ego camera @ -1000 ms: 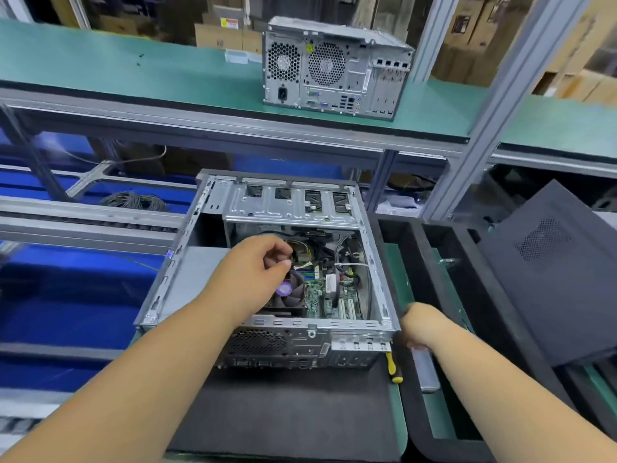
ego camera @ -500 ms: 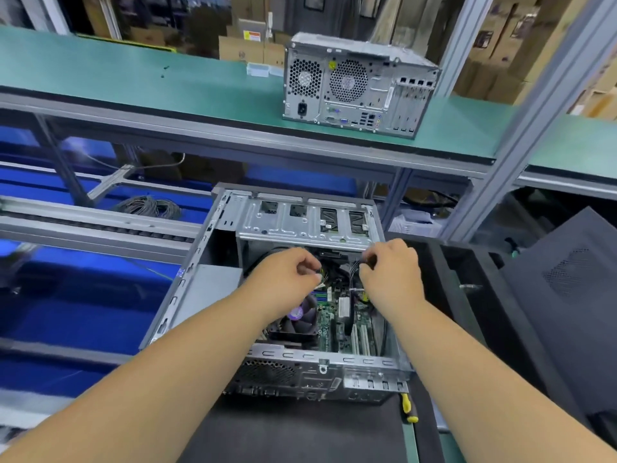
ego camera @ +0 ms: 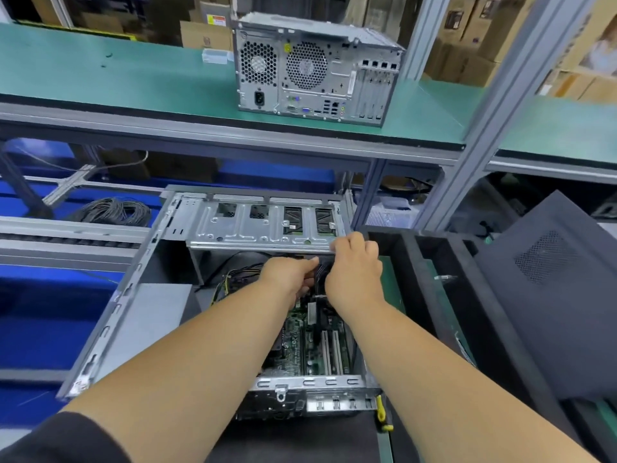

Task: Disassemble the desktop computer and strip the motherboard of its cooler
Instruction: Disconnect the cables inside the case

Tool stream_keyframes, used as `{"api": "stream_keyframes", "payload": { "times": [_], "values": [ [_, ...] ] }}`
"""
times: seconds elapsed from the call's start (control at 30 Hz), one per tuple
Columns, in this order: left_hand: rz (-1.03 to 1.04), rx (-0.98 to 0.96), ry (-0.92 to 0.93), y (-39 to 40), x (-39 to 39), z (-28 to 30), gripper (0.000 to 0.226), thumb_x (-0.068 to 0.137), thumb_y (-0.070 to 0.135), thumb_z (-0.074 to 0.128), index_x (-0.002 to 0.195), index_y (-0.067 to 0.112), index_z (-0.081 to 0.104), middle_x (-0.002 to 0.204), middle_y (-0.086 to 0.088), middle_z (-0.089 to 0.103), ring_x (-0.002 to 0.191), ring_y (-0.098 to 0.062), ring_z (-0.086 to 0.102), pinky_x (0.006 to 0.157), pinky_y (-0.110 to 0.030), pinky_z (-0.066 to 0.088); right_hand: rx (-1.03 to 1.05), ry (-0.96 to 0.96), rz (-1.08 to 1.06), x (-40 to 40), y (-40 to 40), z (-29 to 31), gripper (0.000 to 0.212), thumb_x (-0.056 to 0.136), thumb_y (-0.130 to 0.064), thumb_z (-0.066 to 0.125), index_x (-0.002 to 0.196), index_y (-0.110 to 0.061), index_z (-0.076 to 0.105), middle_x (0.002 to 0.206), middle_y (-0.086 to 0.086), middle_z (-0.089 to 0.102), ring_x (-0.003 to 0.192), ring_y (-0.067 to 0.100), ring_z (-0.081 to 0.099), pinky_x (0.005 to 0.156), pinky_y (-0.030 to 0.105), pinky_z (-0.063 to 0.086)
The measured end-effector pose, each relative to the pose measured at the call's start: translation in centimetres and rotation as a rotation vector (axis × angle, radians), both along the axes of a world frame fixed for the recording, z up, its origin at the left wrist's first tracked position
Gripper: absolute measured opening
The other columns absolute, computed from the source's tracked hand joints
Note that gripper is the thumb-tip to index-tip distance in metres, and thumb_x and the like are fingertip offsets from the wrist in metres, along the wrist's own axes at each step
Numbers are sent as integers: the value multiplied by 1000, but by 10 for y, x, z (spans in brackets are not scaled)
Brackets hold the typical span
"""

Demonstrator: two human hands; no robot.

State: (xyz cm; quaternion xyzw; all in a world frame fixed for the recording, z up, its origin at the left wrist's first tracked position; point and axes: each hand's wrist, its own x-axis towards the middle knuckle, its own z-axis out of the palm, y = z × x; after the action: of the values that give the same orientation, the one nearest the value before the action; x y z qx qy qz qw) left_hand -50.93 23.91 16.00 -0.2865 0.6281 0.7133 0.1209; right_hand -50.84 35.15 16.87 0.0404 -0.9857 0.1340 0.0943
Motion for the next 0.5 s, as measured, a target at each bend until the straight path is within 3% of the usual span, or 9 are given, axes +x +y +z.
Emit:
{"api": "stream_keyframes", "payload": {
  "times": [0.17,0.3,0.37,0.43,0.5],
  "values": [
    [-35,-38,29,-4,-3,-4,18,86,21,74,76,10,64,70,-4,65,63,-17,57,71,-31,50,-53,-12,-3,-3,1,-2,47,79,-2,53,122,-22,49,127,-2,38,113,24,32,85,35,37],
    [-129,-55,-10,-11,2,4,13,92,19,66,81,12,63,75,-1,65,62,-10,60,61,-21,50,-99,-23,-14,-4,1,-2,47,79,-1,54,119,-25,51,125,-5,39,112,21,31,82,33,32],
    [-197,-99,-5,-18,11,16,14,95,22,61,83,14,62,82,-2,66,67,-11,60,66,-23,50,-96,-44,-22,-4,-1,0,48,78,-1,53,120,-25,51,125,-4,39,113,22,31,86,35,34],
    [-208,-203,94,-28,23,27,12,94,23,61,85,15,63,92,-4,69,77,-16,63,76,-29,52,-88,-43,-30,-1,-1,5,47,81,-6,53,123,-25,52,126,-3,41,115,23,33,90,37,32],
    [-160,-342,250,-45,47,39,7,91,25,63,90,20,68,93,0,72,83,-14,67,77,-28,51,-111,23,-5,7,-1,9,44,84,-11,54,125,-26,53,127,-2,44,116,23,35,91,38,28]
  ]
}}
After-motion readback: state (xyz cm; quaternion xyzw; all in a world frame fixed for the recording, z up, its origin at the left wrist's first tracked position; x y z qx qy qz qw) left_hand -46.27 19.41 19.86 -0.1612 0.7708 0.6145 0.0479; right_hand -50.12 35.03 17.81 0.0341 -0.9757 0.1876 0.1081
